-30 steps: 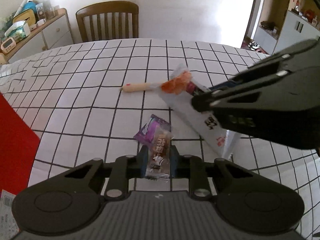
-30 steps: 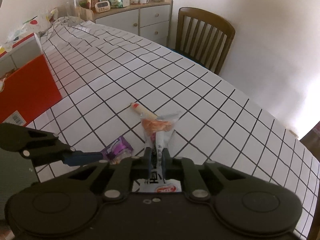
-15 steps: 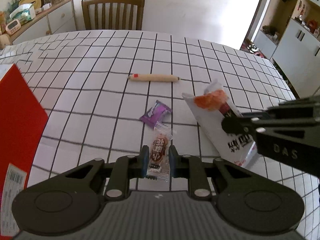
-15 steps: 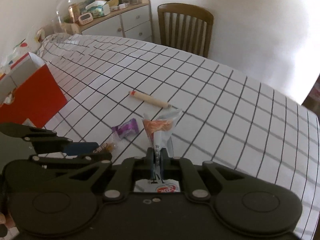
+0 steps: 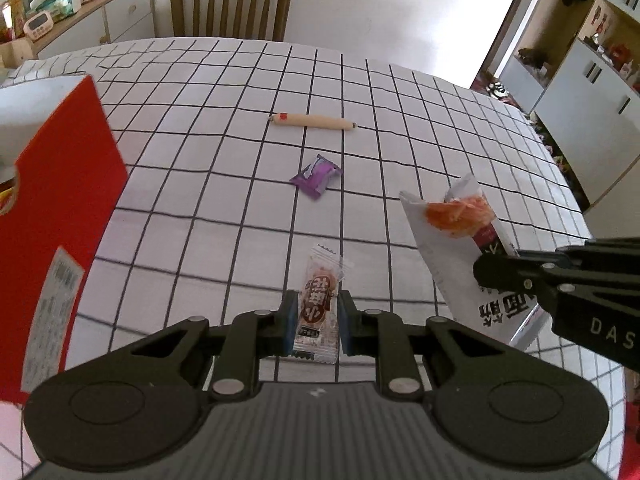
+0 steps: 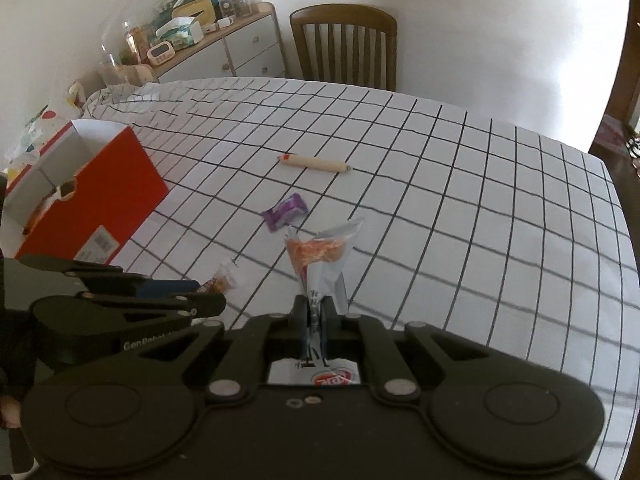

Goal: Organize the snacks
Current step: 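Carry both held packets over the box and lower them inside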

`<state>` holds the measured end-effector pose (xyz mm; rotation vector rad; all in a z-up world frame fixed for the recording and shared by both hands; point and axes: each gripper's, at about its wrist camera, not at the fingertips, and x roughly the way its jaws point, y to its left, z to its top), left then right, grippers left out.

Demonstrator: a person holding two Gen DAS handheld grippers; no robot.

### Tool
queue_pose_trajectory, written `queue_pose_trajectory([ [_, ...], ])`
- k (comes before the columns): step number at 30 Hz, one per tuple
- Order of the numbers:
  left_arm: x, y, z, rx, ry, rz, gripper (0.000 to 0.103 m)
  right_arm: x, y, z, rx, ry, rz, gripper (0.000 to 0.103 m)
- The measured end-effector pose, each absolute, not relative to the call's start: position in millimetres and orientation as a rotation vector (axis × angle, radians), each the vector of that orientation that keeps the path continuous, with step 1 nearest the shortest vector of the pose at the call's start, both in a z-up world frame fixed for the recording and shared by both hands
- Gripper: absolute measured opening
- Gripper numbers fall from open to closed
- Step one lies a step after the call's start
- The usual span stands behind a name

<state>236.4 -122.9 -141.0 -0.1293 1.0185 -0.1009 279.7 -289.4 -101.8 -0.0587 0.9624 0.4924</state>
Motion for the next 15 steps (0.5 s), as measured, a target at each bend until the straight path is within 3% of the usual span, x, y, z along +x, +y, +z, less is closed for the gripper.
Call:
queue_pose_trajectory([
  [15,191.9,-63.3,-78.6,-0.171,0.941,-0.209,0.02,213.7,-247.0,-62.2,-0.001,0.954,0.411,0.004],
])
